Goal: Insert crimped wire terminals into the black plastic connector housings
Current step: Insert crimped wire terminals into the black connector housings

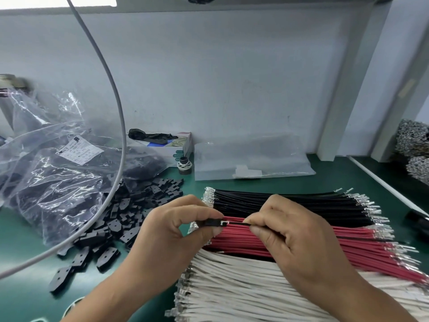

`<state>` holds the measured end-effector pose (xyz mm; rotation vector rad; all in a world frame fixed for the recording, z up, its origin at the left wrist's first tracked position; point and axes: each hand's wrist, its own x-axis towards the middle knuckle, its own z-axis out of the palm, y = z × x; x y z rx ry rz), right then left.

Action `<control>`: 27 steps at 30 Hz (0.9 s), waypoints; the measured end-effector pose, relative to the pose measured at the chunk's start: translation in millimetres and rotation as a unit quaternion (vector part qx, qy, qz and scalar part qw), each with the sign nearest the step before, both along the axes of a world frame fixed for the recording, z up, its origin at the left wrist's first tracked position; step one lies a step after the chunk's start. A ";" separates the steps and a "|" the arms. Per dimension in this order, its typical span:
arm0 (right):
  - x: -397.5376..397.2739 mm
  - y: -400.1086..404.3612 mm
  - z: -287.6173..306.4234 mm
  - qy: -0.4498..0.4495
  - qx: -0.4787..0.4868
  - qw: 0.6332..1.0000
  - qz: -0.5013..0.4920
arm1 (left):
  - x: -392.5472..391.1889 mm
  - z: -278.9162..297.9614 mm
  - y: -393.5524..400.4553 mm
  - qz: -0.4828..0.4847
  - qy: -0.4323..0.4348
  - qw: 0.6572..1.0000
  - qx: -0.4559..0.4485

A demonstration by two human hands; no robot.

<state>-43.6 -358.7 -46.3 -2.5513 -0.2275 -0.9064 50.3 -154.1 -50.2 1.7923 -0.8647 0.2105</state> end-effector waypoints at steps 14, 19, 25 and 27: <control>3.1 8.9 -0.5 -0.029 -0.007 0.999 0.014 | -3.4 0.7 -1.3 -0.030 0.021 0.999 0.023; 5.6 14.3 -2.4 -0.043 0.003 0.999 0.018 | -4.4 2.6 -0.1 -0.025 0.014 0.999 0.020; 7.6 11.2 0.6 -0.058 -0.041 0.997 -0.004 | -3.1 1.1 -2.0 -0.021 0.032 0.999 0.016; 8.3 6.1 5.0 -0.105 -0.081 0.990 -0.051 | -0.8 -0.3 -2.2 0.003 0.040 0.999 -0.009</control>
